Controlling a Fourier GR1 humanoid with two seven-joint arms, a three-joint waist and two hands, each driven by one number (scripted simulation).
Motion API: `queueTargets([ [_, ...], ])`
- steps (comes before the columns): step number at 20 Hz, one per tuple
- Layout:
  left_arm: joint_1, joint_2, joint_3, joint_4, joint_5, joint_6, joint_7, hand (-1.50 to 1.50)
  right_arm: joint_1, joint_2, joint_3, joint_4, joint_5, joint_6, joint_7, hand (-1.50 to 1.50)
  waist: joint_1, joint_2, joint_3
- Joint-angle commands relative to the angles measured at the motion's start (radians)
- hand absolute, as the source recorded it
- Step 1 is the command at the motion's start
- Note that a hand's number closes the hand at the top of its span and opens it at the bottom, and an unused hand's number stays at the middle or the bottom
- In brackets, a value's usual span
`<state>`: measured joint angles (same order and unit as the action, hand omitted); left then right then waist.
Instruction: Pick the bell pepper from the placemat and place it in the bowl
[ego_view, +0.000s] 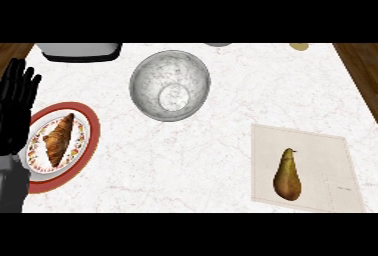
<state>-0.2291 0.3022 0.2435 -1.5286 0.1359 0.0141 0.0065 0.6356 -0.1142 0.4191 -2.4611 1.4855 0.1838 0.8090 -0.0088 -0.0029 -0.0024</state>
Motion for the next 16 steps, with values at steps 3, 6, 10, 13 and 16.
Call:
queueTargets([
  [3, -0.028, 0.002, -0.002, 0.015, 0.004, -0.009, -0.008, 0.0, -0.163, 0.011, 0.132, -0.257, 0.071, 0.141, 0.033, 1.5, 0.014, 0.002, -0.002],
  [6, -0.02, 0.017, 0.007, 0.044, 0.007, -0.031, -0.028, 0.0, -0.32, 0.108, 0.236, -0.172, 0.103, 0.142, 0.092, 1.5, 0.024, 0.005, -0.003],
  [10, -0.034, -0.013, -0.028, -0.001, -0.016, 0.005, 0.014, 0.0, -0.518, 0.112, 0.295, -0.15, 0.037, 0.169, 0.213, 1.5, 0.03, 0.004, -0.001],
  [13, -0.047, 0.006, -0.013, 0.018, -0.002, -0.011, 0.021, 0.0, -0.715, 0.113, 0.297, -0.028, -0.013, 0.173, 0.355, 1.5, 0.041, 0.008, -0.001],
  [16, -0.088, 0.003, -0.009, 0.077, 0.0, -0.015, -0.002, 0.0, -0.854, 0.114, 0.262, 0.068, -0.092, 0.151, 0.441, 1.5, 0.039, 0.014, -0.002],
])
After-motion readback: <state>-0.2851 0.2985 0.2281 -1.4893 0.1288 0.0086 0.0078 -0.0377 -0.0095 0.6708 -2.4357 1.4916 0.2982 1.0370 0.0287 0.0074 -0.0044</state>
